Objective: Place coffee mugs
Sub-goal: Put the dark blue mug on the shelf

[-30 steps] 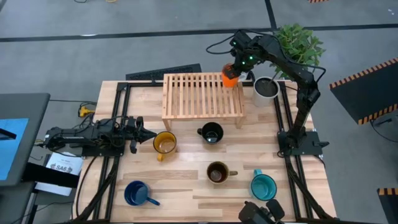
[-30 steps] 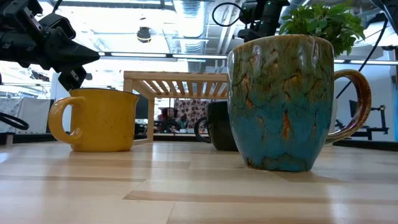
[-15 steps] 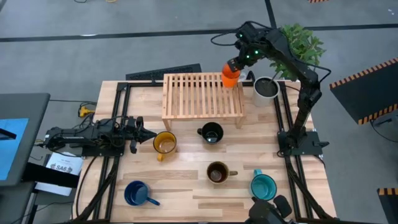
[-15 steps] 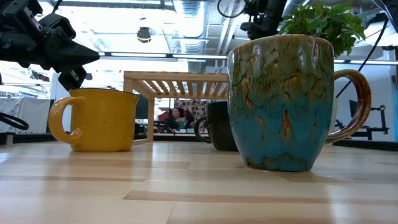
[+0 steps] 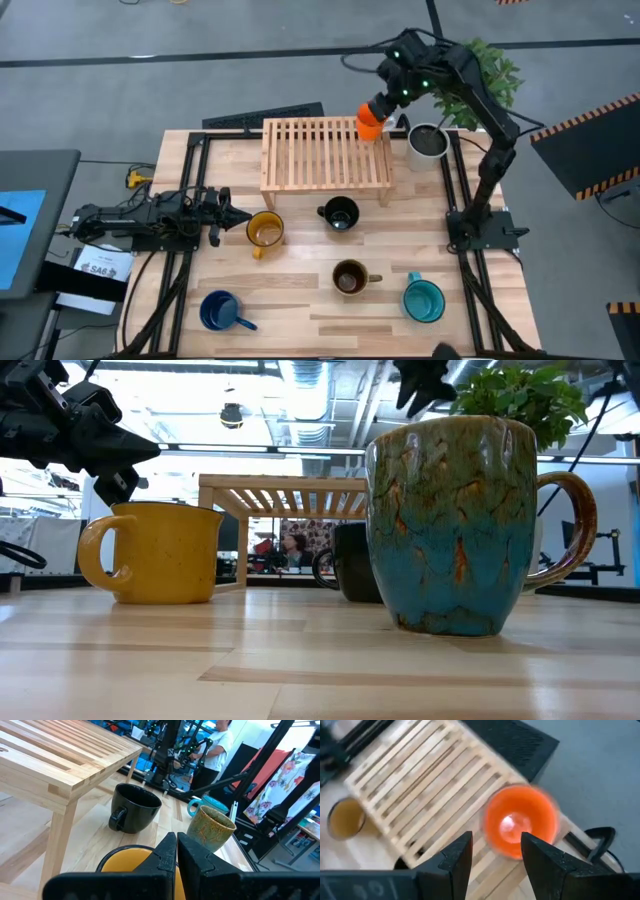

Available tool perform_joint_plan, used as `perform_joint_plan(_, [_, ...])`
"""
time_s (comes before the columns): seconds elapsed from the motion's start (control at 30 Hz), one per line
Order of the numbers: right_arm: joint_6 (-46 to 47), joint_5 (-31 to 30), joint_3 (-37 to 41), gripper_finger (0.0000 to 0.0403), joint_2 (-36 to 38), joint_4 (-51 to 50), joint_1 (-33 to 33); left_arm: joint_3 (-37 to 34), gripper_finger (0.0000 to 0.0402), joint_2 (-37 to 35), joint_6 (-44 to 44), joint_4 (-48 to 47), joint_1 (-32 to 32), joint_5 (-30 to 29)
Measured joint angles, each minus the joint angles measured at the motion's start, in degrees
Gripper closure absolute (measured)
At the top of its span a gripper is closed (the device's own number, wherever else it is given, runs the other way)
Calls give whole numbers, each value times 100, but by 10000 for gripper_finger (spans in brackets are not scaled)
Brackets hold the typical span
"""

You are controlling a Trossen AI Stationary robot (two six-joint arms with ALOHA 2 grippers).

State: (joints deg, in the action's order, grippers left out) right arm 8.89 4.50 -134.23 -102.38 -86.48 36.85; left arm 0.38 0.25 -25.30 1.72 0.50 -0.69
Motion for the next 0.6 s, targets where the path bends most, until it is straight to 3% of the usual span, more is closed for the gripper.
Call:
perform_joint_plan(0.33, [-469, 332, 425, 210, 1092, -344, -1525, -2, 401, 2, 0, 0, 0, 0])
perform_joint_plan(0.47, [-303, 332, 1324, 210, 1752, -4, -2261, -2, 401, 2, 0, 0, -1, 0])
perform_joint_plan(0.6, [99, 327, 2802, 210, 2668, 837, -2893, -1, 401, 2, 0, -1, 0, 0])
